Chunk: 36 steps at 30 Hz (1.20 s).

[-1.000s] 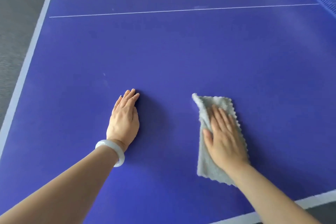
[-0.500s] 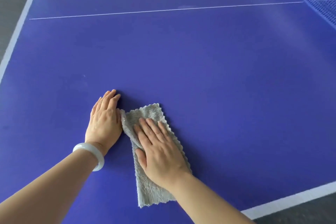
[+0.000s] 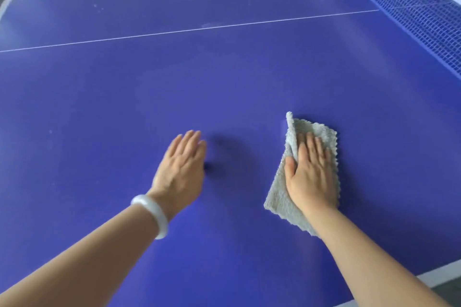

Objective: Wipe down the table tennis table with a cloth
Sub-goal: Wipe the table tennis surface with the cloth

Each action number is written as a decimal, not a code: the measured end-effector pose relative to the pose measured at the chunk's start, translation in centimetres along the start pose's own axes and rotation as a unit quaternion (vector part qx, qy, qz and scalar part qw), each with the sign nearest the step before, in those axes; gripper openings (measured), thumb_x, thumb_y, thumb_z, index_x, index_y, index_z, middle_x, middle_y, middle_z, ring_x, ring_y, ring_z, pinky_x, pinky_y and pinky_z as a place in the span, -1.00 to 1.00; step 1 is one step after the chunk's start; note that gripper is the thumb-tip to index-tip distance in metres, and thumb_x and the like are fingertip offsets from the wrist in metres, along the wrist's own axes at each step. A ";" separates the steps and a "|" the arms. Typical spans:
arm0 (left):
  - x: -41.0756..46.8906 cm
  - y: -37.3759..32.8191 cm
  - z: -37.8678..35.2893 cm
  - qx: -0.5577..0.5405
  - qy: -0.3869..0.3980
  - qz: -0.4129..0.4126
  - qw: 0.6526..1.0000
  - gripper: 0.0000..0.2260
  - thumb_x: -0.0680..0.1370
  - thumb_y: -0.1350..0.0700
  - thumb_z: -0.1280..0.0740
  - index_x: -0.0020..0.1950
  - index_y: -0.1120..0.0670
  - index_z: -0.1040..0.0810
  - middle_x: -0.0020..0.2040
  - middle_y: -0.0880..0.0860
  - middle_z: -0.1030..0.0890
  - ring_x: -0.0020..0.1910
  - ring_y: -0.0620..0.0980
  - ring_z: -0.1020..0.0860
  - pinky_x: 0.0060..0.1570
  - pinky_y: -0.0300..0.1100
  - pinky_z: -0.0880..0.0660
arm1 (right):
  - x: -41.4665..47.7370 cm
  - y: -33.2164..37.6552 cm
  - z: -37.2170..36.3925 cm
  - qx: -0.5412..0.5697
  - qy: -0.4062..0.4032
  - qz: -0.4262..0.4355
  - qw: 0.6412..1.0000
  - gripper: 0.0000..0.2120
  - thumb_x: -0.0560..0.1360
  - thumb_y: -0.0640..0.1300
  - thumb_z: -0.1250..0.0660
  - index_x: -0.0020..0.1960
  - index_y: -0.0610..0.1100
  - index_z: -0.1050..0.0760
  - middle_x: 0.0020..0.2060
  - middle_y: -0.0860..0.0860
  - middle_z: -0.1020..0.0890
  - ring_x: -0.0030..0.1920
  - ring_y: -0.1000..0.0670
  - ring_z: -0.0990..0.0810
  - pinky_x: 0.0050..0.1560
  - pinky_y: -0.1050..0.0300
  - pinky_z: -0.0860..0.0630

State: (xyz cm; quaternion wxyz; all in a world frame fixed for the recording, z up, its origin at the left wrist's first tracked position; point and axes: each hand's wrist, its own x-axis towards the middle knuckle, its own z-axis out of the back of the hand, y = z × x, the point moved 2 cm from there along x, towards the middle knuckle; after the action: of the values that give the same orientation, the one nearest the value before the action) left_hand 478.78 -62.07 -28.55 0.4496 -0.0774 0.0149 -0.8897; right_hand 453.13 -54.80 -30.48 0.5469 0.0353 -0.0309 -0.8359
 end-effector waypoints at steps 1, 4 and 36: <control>2.2 -1.7 -0.6 -0.016 0.005 0.013 1.000 -0.60 0.55 0.28 -0.22 0.38 0.34 -0.42 0.45 0.31 -0.36 0.45 0.29 -0.34 0.48 0.15 -0.19 | 0.0 -0.1 -0.1 -0.002 0.005 0.006 1.000 -0.41 0.65 0.07 0.05 0.61 -0.18 -0.06 0.59 -0.13 -0.12 0.60 -0.10 -0.02 0.59 -0.08 0.03; 7.3 -3.6 -2.2 -0.018 0.015 0.091 0.996 -0.50 0.68 0.04 -0.04 0.59 0.18 -0.05 0.61 0.15 0.02 0.59 0.10 0.08 0.54 0.01 0.19 | -0.1 -1.0 -0.1 -0.007 0.012 0.056 0.998 -0.42 0.67 0.07 0.06 0.61 -0.18 -0.04 0.60 -0.11 -0.08 0.61 -0.07 0.03 0.59 -0.08 0.05; 8.8 -1.7 -3.8 -0.040 0.031 0.207 0.977 -0.48 0.62 0.02 0.12 0.60 0.04 -0.12 0.60 0.06 -0.10 0.59 0.01 -0.02 0.55 0.02 0.10 | 23.6 -5.8 1.6 0.032 0.005 -0.012 0.999 -0.44 0.68 0.00 0.00 0.59 -0.26 -0.08 0.60 -0.15 -0.10 0.60 -0.11 -0.02 0.57 -0.09 0.05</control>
State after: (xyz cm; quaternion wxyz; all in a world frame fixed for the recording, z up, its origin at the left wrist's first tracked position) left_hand 471.64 -68.30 -31.07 0.6197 -0.0625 0.0801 -0.7783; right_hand 438.28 -74.10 -30.01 0.5352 0.0573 -0.0549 -0.8410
